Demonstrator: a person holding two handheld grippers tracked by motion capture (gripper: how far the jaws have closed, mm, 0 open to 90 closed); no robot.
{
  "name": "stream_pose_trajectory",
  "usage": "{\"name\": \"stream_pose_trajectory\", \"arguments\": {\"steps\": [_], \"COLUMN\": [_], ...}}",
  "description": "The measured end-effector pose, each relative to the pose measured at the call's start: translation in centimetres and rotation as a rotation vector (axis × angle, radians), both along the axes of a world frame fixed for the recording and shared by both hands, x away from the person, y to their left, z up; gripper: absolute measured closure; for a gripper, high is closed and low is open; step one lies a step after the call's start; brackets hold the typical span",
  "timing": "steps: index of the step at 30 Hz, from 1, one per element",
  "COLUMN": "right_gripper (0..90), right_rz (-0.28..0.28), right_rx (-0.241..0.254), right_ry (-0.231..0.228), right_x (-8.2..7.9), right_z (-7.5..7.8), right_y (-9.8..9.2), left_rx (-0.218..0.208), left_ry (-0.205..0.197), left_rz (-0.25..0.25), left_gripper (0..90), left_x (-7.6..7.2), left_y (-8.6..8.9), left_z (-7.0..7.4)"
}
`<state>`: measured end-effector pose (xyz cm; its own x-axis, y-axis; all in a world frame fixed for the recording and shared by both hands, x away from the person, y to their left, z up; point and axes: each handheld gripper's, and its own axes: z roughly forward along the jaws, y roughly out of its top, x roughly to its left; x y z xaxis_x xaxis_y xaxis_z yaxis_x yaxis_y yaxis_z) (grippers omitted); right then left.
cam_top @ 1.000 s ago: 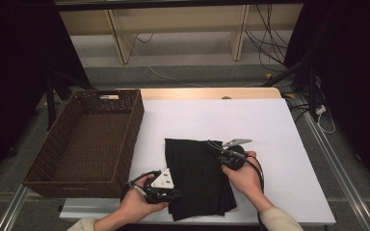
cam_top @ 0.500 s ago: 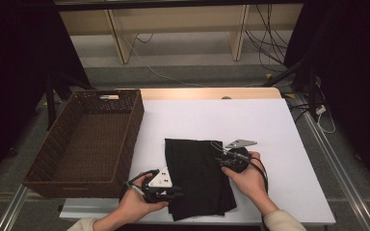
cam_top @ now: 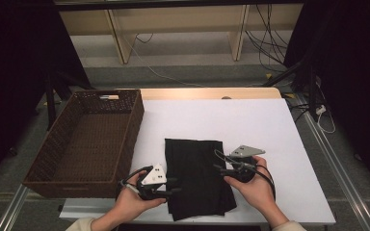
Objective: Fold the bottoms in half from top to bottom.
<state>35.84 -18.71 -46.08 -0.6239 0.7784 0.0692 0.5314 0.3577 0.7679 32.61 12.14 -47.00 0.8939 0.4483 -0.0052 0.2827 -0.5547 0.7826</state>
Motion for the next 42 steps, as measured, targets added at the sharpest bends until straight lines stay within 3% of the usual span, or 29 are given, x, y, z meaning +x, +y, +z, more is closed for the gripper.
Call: {"name": "stream_pose_trajectory", "arguments": {"steps": [8, 16, 21, 31, 42], "right_gripper": [37.9, 32.3, 29.9, 27.1, 25.5], "right_rz": [-0.002, -0.004, 0.014, 0.022, 0.009], "right_rx": [-0.003, 0.027, 0.063, 0.059, 0.070], "right_ry": [0.006, -0.002, 0.015, 0.004, -0.002], "right_x": [-1.9, -3.2, -3.6, -4.0, -4.6], "right_z": [0.1, 0.2, 0.0, 0.1, 0.1], "right_y": [-0.8, -1.4, -1.3, -1.2, -1.5], "left_rx": [-0.026, -0.058, -0.082, -0.090, -0.077], "left_ry": [-0.002, 0.007, 0.016, 0.014, -0.003], "left_rz": [0.024, 0.037, 0.060, 0.109, 0.118], "left_gripper": [48.4, 42.0, 34.4, 16.5, 15.6], "left_x": [0.3, 0.6, 0.7, 0.9, 0.8], "left_y": [0.3, 0.7, 1.0, 1.2, 1.2], "left_z": [0.2, 0.5, 0.6, 0.8, 0.9]}}
